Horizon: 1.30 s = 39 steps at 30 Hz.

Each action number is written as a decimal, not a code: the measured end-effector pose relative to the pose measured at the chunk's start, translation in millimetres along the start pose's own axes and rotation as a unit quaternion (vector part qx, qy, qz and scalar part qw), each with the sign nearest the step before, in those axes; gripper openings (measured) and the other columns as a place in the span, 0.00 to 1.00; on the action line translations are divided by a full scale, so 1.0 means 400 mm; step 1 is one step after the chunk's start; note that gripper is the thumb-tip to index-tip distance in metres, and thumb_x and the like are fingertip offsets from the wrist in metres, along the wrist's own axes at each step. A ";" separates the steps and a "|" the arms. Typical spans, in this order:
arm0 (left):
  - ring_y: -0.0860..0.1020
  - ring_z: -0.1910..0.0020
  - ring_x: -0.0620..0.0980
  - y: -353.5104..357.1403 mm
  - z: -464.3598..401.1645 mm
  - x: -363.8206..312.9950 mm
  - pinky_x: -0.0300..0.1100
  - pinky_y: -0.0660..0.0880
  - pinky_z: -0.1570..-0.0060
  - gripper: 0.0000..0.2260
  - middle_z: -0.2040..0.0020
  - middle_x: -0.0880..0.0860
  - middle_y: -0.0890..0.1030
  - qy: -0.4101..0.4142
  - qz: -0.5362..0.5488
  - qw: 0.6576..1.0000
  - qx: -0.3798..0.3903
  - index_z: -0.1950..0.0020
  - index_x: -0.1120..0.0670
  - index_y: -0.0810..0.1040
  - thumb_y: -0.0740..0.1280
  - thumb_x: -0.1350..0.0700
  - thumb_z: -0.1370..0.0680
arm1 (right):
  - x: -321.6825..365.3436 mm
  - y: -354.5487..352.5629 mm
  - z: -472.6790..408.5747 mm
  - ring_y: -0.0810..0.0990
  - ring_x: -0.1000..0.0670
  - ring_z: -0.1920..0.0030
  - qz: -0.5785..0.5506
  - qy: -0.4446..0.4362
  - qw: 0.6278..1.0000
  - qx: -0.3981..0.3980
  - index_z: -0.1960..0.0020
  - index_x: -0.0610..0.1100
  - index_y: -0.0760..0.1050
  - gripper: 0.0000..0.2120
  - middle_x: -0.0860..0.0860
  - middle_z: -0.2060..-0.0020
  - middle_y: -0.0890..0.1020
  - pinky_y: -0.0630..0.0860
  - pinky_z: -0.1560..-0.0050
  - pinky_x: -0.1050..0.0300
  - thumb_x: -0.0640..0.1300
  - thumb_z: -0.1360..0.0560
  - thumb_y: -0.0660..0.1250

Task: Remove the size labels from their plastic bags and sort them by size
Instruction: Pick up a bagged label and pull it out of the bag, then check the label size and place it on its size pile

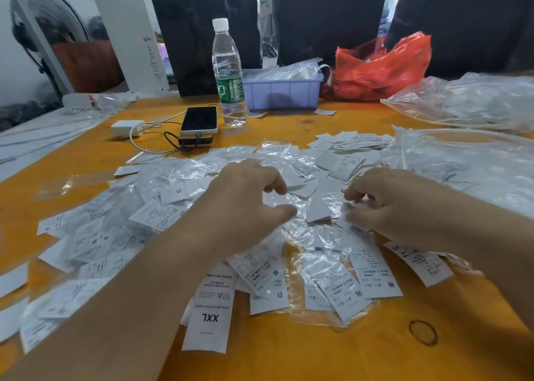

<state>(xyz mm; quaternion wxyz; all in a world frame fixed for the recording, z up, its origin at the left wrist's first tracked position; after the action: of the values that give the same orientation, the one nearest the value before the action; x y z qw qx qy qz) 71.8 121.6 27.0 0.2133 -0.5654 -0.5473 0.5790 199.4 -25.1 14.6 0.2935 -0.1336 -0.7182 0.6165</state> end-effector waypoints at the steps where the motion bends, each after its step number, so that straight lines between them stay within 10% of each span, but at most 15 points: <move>1: 0.68 0.45 0.41 0.010 0.000 0.000 0.39 0.66 0.52 0.13 0.47 0.40 0.71 -0.003 -0.009 1.000 0.015 0.46 0.39 0.76 0.71 0.40 0.28 | 0.000 0.002 0.001 0.72 0.57 0.51 0.010 0.000 1.000 0.007 0.36 0.53 0.74 0.17 0.59 0.45 0.74 0.66 0.57 0.63 0.55 0.23 0.66; 11: 0.62 0.35 0.46 0.001 -0.008 0.008 0.46 0.62 0.33 0.10 0.40 0.43 0.69 -0.012 -0.065 0.998 -0.022 0.41 0.42 0.76 0.66 0.50 0.21 | -0.005 -0.016 0.002 0.76 0.54 0.53 -0.042 -0.003 0.996 -0.075 0.41 0.52 0.77 0.13 0.55 0.50 0.79 0.74 0.55 0.59 0.41 0.23 0.64; 19: 0.67 0.39 0.43 -0.014 0.005 -0.040 0.42 0.67 0.43 0.07 0.44 0.41 0.73 0.034 0.048 0.997 -0.051 0.46 0.43 0.77 0.67 0.47 0.23 | 0.019 -0.092 0.025 0.78 0.55 0.58 -0.117 -0.050 0.965 -0.228 0.49 0.48 0.81 0.07 0.55 0.58 0.81 0.70 0.68 0.71 0.39 0.24 0.67; 24: 0.72 0.49 0.35 0.008 0.008 -0.043 0.28 0.62 0.60 0.06 0.48 0.36 0.74 0.015 0.080 0.997 -0.011 0.49 0.40 0.77 0.67 0.43 0.24 | 0.014 -0.066 0.018 0.78 0.57 0.64 -0.172 -0.032 0.968 -0.178 0.51 0.50 0.81 0.06 0.55 0.61 0.81 0.69 0.68 0.70 0.41 0.25 0.70; 31: 0.70 0.47 0.28 0.018 0.013 -0.055 0.26 0.64 0.59 0.04 0.50 0.36 0.76 0.034 0.109 0.993 0.010 0.50 0.39 0.77 0.67 0.44 0.24 | 0.024 -0.084 0.029 0.76 0.65 0.66 -0.127 -0.050 0.970 -0.202 0.53 0.47 0.82 0.04 0.59 0.68 0.78 0.68 0.70 0.73 0.40 0.26 0.70; 39: 0.73 0.48 0.30 0.029 0.015 -0.062 0.28 0.68 0.56 0.08 0.49 0.37 0.78 0.057 0.126 0.990 0.028 0.47 0.40 0.77 0.67 0.42 0.24 | 0.072 -0.079 0.044 0.79 0.48 0.67 -0.281 -0.124 0.939 -0.152 0.54 0.52 0.82 0.05 0.51 0.66 0.82 0.76 0.67 0.53 0.44 0.29 0.73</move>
<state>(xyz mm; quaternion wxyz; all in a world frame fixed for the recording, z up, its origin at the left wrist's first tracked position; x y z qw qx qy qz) 77.6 94.1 25.9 0.1847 -0.6558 -0.4422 0.5833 171.7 -29.9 51.4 0.3394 0.1086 -0.8424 0.4042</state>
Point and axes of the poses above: each hand's wrist, its own z-axis away from the middle knuckle, its own y-axis out of the palm, x = y × z, the point moved 7 cm from there along -z, towards the middle knuckle
